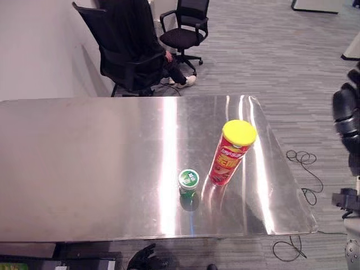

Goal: Put the goods on the table back onto the shelves and tidy them up.

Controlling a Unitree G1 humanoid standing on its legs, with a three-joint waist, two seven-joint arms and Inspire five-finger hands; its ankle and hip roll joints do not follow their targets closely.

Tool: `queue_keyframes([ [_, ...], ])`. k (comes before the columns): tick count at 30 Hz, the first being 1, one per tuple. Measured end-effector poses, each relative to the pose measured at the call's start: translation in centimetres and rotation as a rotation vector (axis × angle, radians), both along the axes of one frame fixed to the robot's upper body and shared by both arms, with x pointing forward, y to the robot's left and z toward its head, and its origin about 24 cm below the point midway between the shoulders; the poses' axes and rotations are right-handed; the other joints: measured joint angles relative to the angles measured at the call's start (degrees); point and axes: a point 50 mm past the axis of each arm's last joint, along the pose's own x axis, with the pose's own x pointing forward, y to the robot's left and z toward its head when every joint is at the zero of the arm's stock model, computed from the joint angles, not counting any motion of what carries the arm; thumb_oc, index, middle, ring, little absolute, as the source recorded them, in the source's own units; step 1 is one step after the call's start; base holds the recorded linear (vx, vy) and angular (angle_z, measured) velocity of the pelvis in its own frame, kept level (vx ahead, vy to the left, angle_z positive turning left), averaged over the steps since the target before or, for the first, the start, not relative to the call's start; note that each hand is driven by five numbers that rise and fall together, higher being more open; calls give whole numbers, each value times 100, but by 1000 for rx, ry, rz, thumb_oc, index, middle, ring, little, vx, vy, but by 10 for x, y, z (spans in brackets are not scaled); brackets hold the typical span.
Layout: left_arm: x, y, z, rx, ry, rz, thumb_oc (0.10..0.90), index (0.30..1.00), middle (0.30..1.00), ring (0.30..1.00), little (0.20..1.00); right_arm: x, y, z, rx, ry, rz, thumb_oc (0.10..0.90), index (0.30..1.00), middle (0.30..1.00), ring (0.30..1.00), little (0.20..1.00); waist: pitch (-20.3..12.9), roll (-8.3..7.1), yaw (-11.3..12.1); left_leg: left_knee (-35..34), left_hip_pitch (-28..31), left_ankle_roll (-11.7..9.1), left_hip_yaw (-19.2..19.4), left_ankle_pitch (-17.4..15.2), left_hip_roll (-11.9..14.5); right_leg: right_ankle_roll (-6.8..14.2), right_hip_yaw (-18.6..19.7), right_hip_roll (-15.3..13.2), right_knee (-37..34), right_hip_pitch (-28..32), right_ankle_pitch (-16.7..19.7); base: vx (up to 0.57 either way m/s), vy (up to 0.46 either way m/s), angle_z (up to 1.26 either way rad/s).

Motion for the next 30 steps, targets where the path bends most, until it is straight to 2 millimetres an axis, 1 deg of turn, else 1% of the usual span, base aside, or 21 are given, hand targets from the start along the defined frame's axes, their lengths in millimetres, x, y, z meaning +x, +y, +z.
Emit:
queue_keyframes([
  [1, -2, 2, 0, 8, 6, -12, 800, 900, 900, 900, 900, -1, 2, -1, -30, 37, 20, 800, 900, 900, 900, 900, -23, -8, -22, 1, 5, 0, 3, 0, -8, 3, 2, -7, 0, 1, -2, 21, -32, -4],
  [2, -6, 5, 0, 25, 20, -59, 800, 900, 900, 900, 900, 2, 11, -3, -94, 90, 87, 800, 900, 900, 900, 900, -53, -8, -38, 1, 7, 1, 21, 0, -39, 9, 25, -6, 2, -11, 2, 8, -12, -8],
  [3, -6, 5, 0, 31, 22, -83, 800, 900, 900, 900, 900, 2, 13, -4, -113, 104, 110, 800, 900, 900, 900, 900, -53, -9, -41, 1, 6, 1, 22, 0, -36, 13, 45, -3, 2, -19, 7, 20, -22, -7],
  [9, -1, -7, 0, 8, 5, -132, 800, 900, 900, 900, 900, 4, 15, -4, -177, 128, 113, 800, 900, 900, 900, 900, -107, 77, -24, -21, 1, 3, 31, -1, -37, 15, 46, 1, 1, -23, 8, 0, 0, 0],
  [12, 0, -10, 0, -4, -4, -145, 800, 900, 900, 900, 900, 5, 15, -2, -206, 132, 115, 800, 900, 900, 900, 900, -122, 103, -22, -20, -4, 3, 30, -1, -33, 15, 48, 8, 2, -29, 8, 0, 0, 0],
  [14, 0, -11, 0, -8, -6, -142, 800, 900, 900, 900, 900, 6, 17, 1, -283, 144, 118, 800, 900, 900, 900, 900, -131, 117, -21, -1, -4, 3, 29, -1, -33, 15, 46, 7, 2, -29, 8, 0, 0, 0],
  [20, 4, -13, 1, -11, -15, -147, 800, 900, 900, 900, 900, 13, 26, 2, -394, 138, 114, 800, 900, 900, 900, 900, -137, 127, 29, 3, -3, 5, 14, 0, -33, 15, 32, 9, 2, -20, 8, 11, -18, 1],
  [21, 1, -13, 1, -11, -10, -147, 800, 900, 900, 900, 900, 15, 28, 0, -408, 147, 114, 800, 900, 900, 900, 900, -141, 132, 57, 2, -3, 5, 1, 0, -33, 15, 19, 8, 2, -10, 7, 26, -39, 3],
  [25, 4, -14, 1, -12, -18, -148, 800, 900, 900, 900, 900, 18, 31, -6, -416, 171, 124, 800, 900, 900, 900, 900, -147, 144, 113, 3, -3, 6, -39, 2, -29, 16, -13, 14, 1, -2, 5, 11, -30, 3],
  [26, 4, -14, 1, -13, -16, -147, 800, 900, 900, 900, 900, 18, 31, -6, -419, 174, 125, 800, 900, 900, 900, 900, -151, 151, 155, 3, -8, 7, -50, 2, -29, 16, -25, 14, 1, 2, 4, 13, -37, 6],
  [30, 5, -14, 1, -12, -20, -145, 800, 900, 900, 900, 900, 20, 33, -7, -441, 173, 121, 800, 900, 900, 900, 900, -154, 156, 200, 2, -4, 9, -149, 4, -37, 23, -101, 12, 1, 63, -20, 12, -19, 12],
])
